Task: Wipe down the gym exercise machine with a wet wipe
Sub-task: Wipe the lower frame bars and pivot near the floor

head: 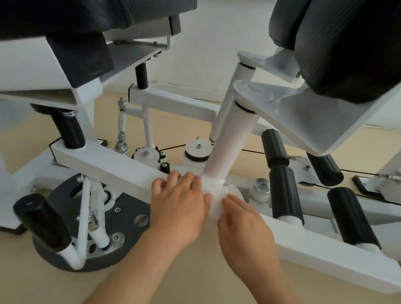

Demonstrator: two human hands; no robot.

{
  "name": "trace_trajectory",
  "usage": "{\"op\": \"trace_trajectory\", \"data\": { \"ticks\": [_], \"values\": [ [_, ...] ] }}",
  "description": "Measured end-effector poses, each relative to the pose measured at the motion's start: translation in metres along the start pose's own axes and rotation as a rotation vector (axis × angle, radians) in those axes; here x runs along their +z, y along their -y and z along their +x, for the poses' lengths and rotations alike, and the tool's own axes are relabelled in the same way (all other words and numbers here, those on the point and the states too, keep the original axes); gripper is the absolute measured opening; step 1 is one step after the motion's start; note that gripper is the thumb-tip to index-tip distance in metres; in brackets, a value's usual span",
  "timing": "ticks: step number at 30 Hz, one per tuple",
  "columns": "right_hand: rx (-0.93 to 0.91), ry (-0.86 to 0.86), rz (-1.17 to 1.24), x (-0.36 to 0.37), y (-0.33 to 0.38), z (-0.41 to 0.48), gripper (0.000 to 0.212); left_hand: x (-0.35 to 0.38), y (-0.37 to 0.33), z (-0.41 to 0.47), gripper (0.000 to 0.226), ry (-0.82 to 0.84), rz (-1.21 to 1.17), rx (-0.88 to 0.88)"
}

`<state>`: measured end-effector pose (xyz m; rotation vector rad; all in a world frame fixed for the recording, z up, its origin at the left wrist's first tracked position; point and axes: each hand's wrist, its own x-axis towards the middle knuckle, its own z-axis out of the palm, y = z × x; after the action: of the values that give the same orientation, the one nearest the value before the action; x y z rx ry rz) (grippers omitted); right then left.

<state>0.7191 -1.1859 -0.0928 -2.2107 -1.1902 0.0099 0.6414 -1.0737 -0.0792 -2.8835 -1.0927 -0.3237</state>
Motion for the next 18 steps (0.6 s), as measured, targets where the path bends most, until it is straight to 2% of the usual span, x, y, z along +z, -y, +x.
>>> {"op": "trace_trajectory", "data": {
  "ticks": [5,8,9,11,14,16,18],
  "values": [
    [0.307,0.010,0.247,-0.003,-0.005,0.035,0.022,0.003,-0.004,0.026,0.022,-0.133,-0.048,-0.087],
    [0.381,0.077,0.289,-0.003,-0.002,0.054,0.013,0.003,-0.003,0.038,0.023,-0.116,-0.045,-0.107],
    [0.402,0.107,0.268,-0.003,-0.002,0.059,0.018,0.002,-0.002,0.042,0.025,-0.098,-0.081,-0.113],
    [0.422,0.098,0.232,-0.002,-0.005,0.069,0.015,0.000,0.001,0.047,0.027,-0.081,-0.147,-0.119],
    [0.422,-0.061,0.369,0.001,-0.007,0.069,0.009,-0.005,-0.002,0.046,0.024,-0.159,-0.358,-0.146],
    [0.382,-0.220,0.566,0.000,-0.001,0.063,0.005,-0.015,-0.008,0.045,0.016,-0.266,-0.662,-0.196],
    [0.313,-0.415,0.713,-0.011,0.010,0.063,0.007,-0.030,-0.014,0.046,0.018,-0.396,-0.907,-0.184]
  ]
}}
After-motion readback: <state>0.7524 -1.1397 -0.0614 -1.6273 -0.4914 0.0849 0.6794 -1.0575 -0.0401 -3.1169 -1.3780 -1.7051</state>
